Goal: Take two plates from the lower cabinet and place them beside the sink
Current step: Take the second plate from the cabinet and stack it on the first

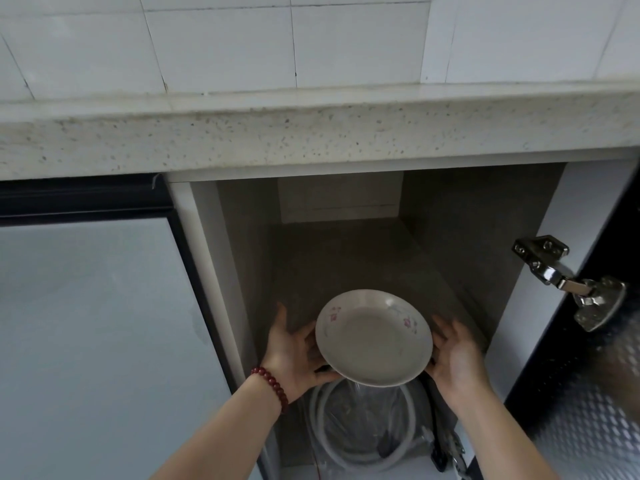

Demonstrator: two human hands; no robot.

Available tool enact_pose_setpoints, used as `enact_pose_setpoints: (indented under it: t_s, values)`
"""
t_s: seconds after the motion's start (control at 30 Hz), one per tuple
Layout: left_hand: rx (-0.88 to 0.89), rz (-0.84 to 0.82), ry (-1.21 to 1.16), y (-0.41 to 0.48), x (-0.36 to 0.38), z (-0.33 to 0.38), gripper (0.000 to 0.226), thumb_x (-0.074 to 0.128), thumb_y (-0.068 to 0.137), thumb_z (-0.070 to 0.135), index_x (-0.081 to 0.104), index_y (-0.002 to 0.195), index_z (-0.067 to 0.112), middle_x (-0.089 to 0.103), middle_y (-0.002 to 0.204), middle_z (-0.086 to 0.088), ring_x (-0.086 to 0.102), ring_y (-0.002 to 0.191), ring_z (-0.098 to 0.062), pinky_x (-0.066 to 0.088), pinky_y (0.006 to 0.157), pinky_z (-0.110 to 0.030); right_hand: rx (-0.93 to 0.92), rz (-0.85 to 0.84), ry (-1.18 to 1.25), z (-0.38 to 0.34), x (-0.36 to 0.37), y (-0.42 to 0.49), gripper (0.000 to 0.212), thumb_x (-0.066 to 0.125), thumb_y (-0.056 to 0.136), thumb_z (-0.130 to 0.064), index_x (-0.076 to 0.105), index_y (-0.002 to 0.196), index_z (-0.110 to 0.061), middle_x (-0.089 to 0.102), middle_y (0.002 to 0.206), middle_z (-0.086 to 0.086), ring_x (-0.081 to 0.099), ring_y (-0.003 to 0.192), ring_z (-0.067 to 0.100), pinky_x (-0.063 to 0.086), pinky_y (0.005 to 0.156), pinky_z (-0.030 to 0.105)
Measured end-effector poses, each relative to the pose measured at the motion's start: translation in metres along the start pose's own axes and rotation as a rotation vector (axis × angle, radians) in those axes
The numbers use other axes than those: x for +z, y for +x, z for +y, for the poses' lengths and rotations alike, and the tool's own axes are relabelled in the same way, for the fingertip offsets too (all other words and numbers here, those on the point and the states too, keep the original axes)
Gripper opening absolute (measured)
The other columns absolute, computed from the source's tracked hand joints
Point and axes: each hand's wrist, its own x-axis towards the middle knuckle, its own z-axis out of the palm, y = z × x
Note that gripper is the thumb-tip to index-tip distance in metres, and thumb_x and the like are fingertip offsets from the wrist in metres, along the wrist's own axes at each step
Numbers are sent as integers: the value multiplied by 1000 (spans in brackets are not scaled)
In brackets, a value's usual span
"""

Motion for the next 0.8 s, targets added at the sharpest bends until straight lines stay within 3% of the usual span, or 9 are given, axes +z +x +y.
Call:
enact_pose_setpoints:
  t_s: [0.1, 0.27, 0.33, 0.43, 0.5, 0.6, 0.7, 0.8]
  values:
    - [-22, 12, -17, -5, 4, 2, 80, 22, 78, 80, 57, 117, 19, 59, 116, -11, 50, 113, -36, 38, 97, -59, 1, 17, 36, -4, 0, -9, 47, 24, 102, -39, 34, 145, -21, 51, 126, 4, 51, 108, 24, 39, 91, 45]
    - [-86, 43, -48, -26, 19, 12, 82, 22, 79, 78, 47, 133, 22, 52, 126, -12, 46, 118, -35, 35, 99, -59, 52, 121, 30, -15, 2, -24, 49, 27, 100, -45, 39, 142, -23, 48, 142, 5, 49, 111, 23, 39, 89, 41]
    - [-115, 69, -37, -42, 27, 19, 82, 21, 80, 78, 46, 135, 23, 51, 125, -13, 48, 112, -35, 39, 92, -58, 87, 159, 5, -25, 8, -40, 50, 28, 99, -46, 41, 141, -22, 51, 139, 4, 51, 109, 21, 39, 88, 38]
    - [-172, 94, -26, -72, 44, 33, 83, 18, 79, 79, 47, 133, 24, 54, 122, -11, 51, 106, -35, 43, 80, -54, 117, 203, -13, -48, 22, -76, 50, 30, 99, -44, 50, 135, -16, 61, 125, 6, 58, 90, 17, 43, 71, 32]
    - [-211, 122, -22, -94, 56, 42, 83, 17, 78, 80, 49, 130, 23, 52, 127, -10, 48, 114, -35, 40, 87, -56, 146, 236, -51, -70, 33, -102, 46, 30, 99, -40, 54, 129, -13, 62, 122, 6, 58, 89, 15, 45, 78, 34]
    - [-260, 136, -32, -128, 71, 52, 89, 20, 74, 84, 57, 124, 20, 59, 114, -9, 53, 108, -34, 44, 90, -55, 210, 283, -76, -103, 46, -139, 41, 27, 100, -40, 55, 122, -19, 60, 121, 3, 57, 98, 18, 38, 97, 41]
    - [-347, 140, -54, -166, 84, 58, 96, 28, 65, 90, 55, 129, 25, 45, 144, -15, 38, 133, -40, 37, 98, -62, 276, 334, -97, -132, 54, -174, 44, 29, 100, -39, 47, 135, -20, 55, 124, 2, 50, 110, 21, 36, 97, 41]
    - [-376, 220, -55, -206, 104, 65, 89, 19, 76, 83, 48, 136, 23, 41, 147, -9, 38, 131, -38, 35, 97, -62, 320, 355, -109, -160, 58, -209, 43, 34, 99, -39, 49, 134, -19, 56, 128, 1, 53, 108, 21, 40, 91, 40]
